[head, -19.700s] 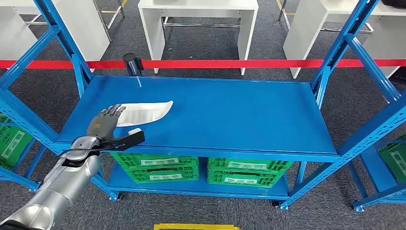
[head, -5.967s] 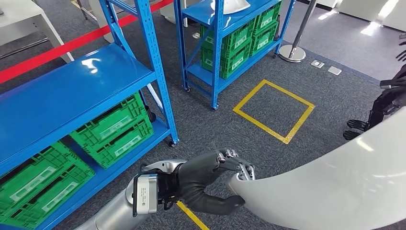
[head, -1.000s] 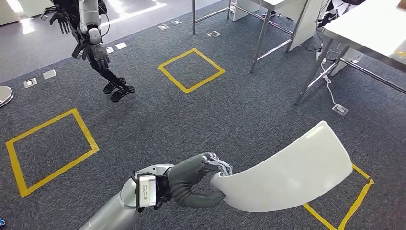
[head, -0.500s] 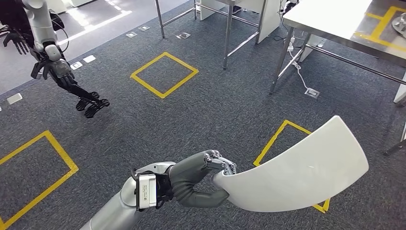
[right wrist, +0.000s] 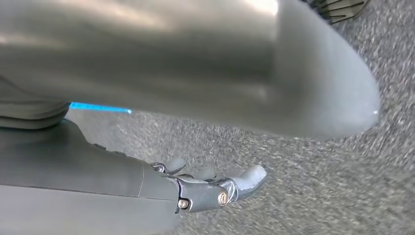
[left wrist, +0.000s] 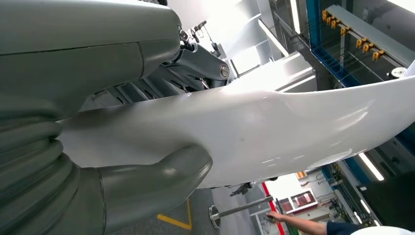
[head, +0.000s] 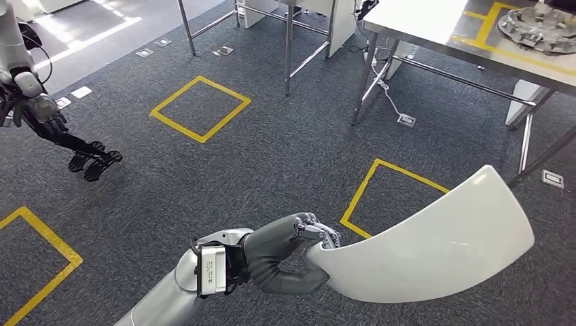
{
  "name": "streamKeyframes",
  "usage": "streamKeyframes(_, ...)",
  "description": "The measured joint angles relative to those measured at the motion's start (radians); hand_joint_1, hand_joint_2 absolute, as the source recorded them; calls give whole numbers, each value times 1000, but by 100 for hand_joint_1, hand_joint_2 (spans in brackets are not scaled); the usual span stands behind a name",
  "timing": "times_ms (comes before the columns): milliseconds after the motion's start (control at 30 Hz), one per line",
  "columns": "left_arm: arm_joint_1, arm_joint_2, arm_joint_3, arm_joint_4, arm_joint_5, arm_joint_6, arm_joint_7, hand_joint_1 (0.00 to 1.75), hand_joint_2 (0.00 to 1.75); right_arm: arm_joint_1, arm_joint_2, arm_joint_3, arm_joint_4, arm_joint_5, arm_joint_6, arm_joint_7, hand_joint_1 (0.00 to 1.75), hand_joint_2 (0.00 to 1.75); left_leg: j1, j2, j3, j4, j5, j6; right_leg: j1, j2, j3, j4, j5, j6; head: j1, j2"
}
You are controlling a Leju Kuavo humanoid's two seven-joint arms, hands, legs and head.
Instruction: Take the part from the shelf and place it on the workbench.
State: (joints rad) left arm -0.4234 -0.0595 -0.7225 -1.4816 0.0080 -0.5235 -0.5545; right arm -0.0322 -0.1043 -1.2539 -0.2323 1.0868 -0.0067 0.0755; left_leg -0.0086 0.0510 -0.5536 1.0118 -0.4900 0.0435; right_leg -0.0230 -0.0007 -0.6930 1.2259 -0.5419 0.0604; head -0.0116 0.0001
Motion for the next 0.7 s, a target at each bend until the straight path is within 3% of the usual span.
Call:
streamKeyframes(67,-2,-1,0,-3,0,0,3,175,175,-2,-1,0,0,0,-1,-2,0,0,-3,18,0,6,-6,-6,4,-32,77,-140,52,-8,1,0)
streamKeyframes(100,-3,-3,0,-6,1,0,7,175,175,-4,-1,0,0,0,-2,-2,0,0,-5,26,0,9,-9,-11,7,-44,102,-187,65,-15,1,0)
streamKeyframes(133,-4,-4,0,-10,3,-1,13,175,175,-5,-1,0,0,0,-2,-3,0,0,-7,33,1,10,-12,-16,10,-50,111,-209,68,-22,1,0)
streamKeyframes(200,-5,-9,0,-20,10,-3,30,175,175,-4,0,0,0,-1,-2,-3,0,0,-8,45,5,8,-15,-26,12,-34,108,-212,69,-35,0,0)
streamKeyframes(233,-6,-13,0,-27,15,-5,39,175,175,-2,0,-1,0,0,-2,-2,0,0,-8,39,6,11,-18,-32,9,-27,108,-214,71,-40,0,0)
streamKeyframes(300,-10,-18,-1,-40,25,-9,53,175,175,-3,0,-1,0,0,-2,-2,0,0,-5,1,-13,60,-53,-45,2,-11,109,-219,77,-51,-3,0)
streamKeyframes(333,-12,-19,-1,-44,28,-11,57,175,175,-5,1,-1,0,0,-2,-2,0,0,-2,-24,-37,115,-84,-50,1,-3,109,-219,79,-54,-5,0)
streamKeyframes(400,-11,-20,-1,-48,31,-13,62,175,175,-9,1,-1,0,1,-1,-3,0,0,3,-44,-97,246,-144,-55,0,16,107,-219,80,-56,-10,0)
streamKeyframes(433,-10,-19,-1,-49,31,-13,64,175,175,-8,1,-1,0,2,2,-4,0,0,5,-46,-116,284,-152,-56,0,27,107,-219,80,-56,-11,0)
streamKeyframes(467,-10,-19,-1,-49,31,-13,65,175,175,-8,1,-1,0,4,6,-6,0,0,7,-47,-117,285,-139,-56,-1,37,107,-218,80,-56,-11,0)
streamKeyframes(533,-9,-19,-2,-50,31,-13,66,175,175,-8,1,-1,0,8,14,-12,0,0,12,-60,-70,180,-71,-55,-2,60,108,-217,80,-52,-13,0)
streamKeyframes(600,-8,-18,-2,-50,31,-15,63,175,175,-10,1,-1,0,11,18,-19,0,0,16,-101,-15,56,-20,-51,-3,81,104,-214,81,-41,-14,0)
streamKeyframes(667,-6,-18,-2,-50,31,-18,58,175,175,-11,1,-1,0,11,18,-22,0,0,14,-120,0,14,-12,-43,-6,99,96,-214,85,-25,-15,0)
streamKeyframes(700,-5,-19,-3,-51,31,-21,57,175,175,-10,1,-1,0,10,18,-22,0,0,11,-110,0,13,-10,-37,-8,107,94,-217,88,-17,-15,0)
